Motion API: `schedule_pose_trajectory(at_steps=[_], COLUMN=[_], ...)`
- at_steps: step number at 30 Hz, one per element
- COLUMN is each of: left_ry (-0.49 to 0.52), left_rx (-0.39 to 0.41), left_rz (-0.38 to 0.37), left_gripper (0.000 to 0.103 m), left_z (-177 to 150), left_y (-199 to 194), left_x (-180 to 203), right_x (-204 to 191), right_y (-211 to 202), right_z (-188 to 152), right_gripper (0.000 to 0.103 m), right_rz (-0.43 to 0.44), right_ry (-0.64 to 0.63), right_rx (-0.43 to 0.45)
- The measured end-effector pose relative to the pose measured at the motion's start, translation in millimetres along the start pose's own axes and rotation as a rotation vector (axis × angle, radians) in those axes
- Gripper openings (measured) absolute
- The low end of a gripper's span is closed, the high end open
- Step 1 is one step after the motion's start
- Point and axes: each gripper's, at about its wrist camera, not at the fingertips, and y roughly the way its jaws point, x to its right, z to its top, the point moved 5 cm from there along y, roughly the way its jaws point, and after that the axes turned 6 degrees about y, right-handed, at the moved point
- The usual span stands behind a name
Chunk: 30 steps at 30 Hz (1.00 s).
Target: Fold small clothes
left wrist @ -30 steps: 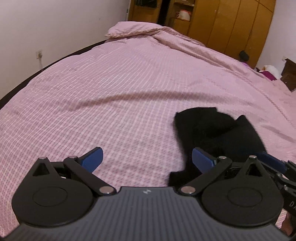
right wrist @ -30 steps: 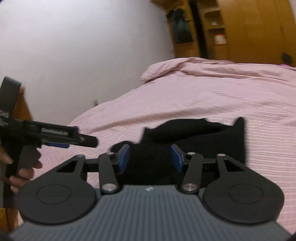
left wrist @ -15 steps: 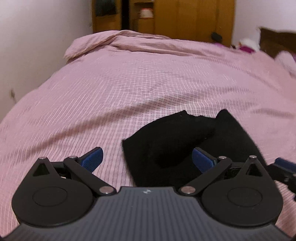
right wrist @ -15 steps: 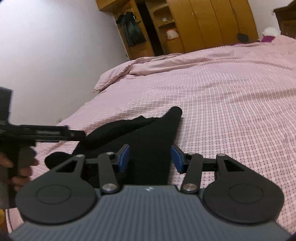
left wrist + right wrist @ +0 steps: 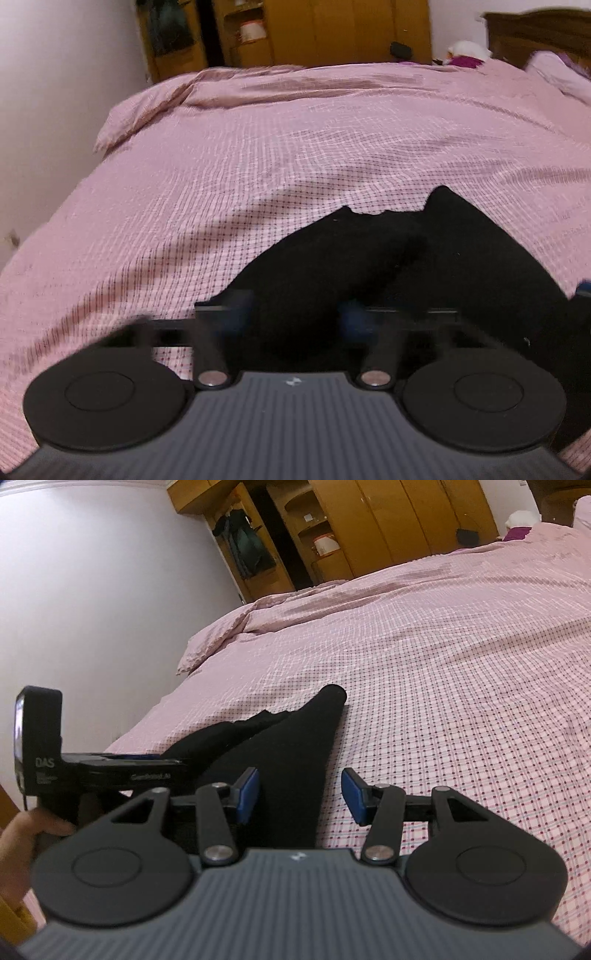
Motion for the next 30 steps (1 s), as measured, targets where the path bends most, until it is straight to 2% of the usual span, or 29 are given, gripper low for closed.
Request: schedule_pose_trajectory(at_steps=[2, 4, 9, 11, 15, 19, 20, 22, 23, 24, 28, 30], left_ry=[-0.126, -0.227, -0.372, -0.382, -0.313, -0.35, -0.354, -0.355, -0.358, -0.36, -0.356, -0.33], left_rx=[0.044, 0.082, -0.018, -0.01, 0.01, 0.04, 0.042, 0.016, 0.003, -0.009, -0.063, -0.077], left_rz=[-0.005, 0.032, 0.057, 0.039, 0.04, -0.05, -0.072, -0.097, -0.101, -0.104, -0.068, -0.039], left_gripper=[0.013, 0.012, 0.014, 0.014, 0.014, 0.015, 0.021, 0.039, 0.053, 0.058, 0.063, 0.075], left_z=[0.6, -3.6, -31.7, -34.1, -27.8, -21.9, -22.1, -23.5, -26.7, -31.7, -55.2, -65.7], left_y=[-8.7, -16.3, 8.3, 8.1, -2.7, -27.9, -34.3, -43.8, -47.0, -49.9, -49.5, -45.6], left_x=[-14.3, -31.6, -61.5, -65.0, -59.0, -55.9, -54.5, -48.9, -46.2, -43.9, -40.4, -41.1], right_x=[0.3, -0.3, -1.8, -2.8, -6.3, -14.0, -15.6, -18.8, -20.1, -20.6, -24.8, -27.7], right_y=[-1.4, -1.2, 7.5, 10.3, 16.0, 11.6, 10.0, 8.3, 8.4, 8.8, 3.8, 0.1], right_z=[0.5, 1.2, -4.5, -6.7, -9.6, -7.5, -6.5, -6.7, -7.7, -9.2, -16.6, -22.7], right_gripper=[0.052, 0.052, 0.053, 0.053, 0.053, 0.053, 0.053, 0.053, 0.053, 0.053, 0.054, 0.053], right_rz=[0.0, 0.002, 0.016, 0.027, 0.03, 0.04, 0.039, 0.033, 0.031, 0.028, 0.026, 0.022], right_ry=[0.002, 0.0, 0.002, 0.005, -0.007, -0.021, -0.027, -0.039, -0.042, -0.041, 0.0, 0.014], right_rx=[0.002, 0.003, -0.027, -0.037, -0.06, -0.046, -0.036, -0.026, -0.029, -0.034, -0.039, -0.038])
